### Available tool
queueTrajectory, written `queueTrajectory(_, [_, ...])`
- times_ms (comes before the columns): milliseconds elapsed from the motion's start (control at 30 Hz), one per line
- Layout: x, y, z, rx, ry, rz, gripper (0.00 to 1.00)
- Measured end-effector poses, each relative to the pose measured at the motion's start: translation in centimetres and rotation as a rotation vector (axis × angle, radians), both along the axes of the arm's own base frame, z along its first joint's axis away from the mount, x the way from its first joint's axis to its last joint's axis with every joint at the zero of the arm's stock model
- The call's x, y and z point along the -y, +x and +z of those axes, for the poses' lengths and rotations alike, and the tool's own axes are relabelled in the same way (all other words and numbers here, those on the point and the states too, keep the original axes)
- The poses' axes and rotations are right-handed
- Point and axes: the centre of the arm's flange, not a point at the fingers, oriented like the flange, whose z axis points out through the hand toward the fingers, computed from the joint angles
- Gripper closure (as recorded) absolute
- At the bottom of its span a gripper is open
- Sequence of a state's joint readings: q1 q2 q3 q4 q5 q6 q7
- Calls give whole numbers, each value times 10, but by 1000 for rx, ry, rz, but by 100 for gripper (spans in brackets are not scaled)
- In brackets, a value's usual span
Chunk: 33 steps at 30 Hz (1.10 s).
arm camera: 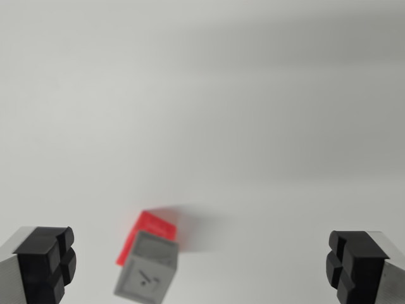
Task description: Destack cube
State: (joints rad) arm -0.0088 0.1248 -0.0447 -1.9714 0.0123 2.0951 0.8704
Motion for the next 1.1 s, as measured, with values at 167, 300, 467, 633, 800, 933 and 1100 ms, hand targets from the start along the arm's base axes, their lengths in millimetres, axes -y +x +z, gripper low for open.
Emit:
queueTrajectory(167, [-4, -7, -5, -1, 1, -18, 0])
queueTrajectory(300, [-8, -14, -9, -1, 1, -37, 0])
queueTrajectory(467, [-13, -23, -15, -2, 2, -62, 0])
queueTrajectory(633, [-19, -33, -21, -2, 2, -89, 0])
queueTrajectory(800, [-25, -44, -28, -2, 1, -119, 0])
queueTrajectory(933, [-31, -55, -35, -3, 1, -149, 0])
queueTrajectory(1100, [-39, -69, -44, -3, 1, -186, 0])
